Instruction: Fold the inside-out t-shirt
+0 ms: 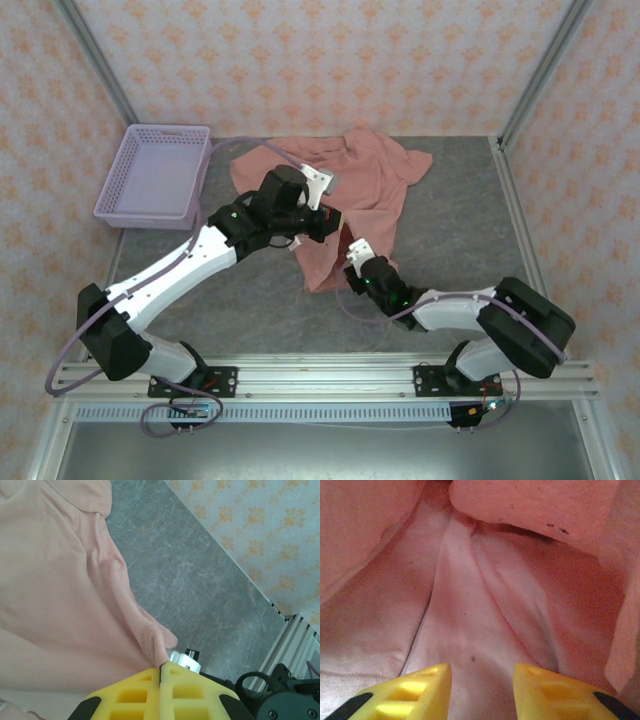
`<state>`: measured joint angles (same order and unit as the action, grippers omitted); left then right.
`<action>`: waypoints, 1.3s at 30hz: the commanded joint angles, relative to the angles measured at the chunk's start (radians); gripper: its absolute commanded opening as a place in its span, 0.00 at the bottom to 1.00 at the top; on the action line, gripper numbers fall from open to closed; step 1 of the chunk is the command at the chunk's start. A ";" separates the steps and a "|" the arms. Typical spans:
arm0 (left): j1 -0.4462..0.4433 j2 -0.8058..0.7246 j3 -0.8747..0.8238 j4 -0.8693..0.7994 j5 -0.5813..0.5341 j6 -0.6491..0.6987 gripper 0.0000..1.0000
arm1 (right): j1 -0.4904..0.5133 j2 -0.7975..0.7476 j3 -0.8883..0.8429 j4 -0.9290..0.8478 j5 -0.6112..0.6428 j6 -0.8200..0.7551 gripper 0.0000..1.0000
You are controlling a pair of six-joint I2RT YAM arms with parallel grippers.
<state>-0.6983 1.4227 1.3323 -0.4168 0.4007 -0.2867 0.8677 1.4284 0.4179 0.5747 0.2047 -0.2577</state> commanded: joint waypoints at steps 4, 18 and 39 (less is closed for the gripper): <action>0.010 -0.014 0.036 -0.033 -0.028 0.029 0.00 | 0.034 0.087 0.059 0.068 0.097 -0.051 0.39; 0.064 -0.062 0.020 -0.049 -0.019 0.029 0.00 | 0.080 0.227 0.145 0.080 0.088 -0.135 0.40; 0.077 -0.153 -0.040 -0.065 0.031 0.101 0.00 | -0.134 0.229 0.228 0.018 -0.145 0.061 0.34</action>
<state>-0.6273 1.2987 1.3003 -0.4721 0.4088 -0.2260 0.7635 1.6577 0.6350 0.6018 0.1448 -0.2535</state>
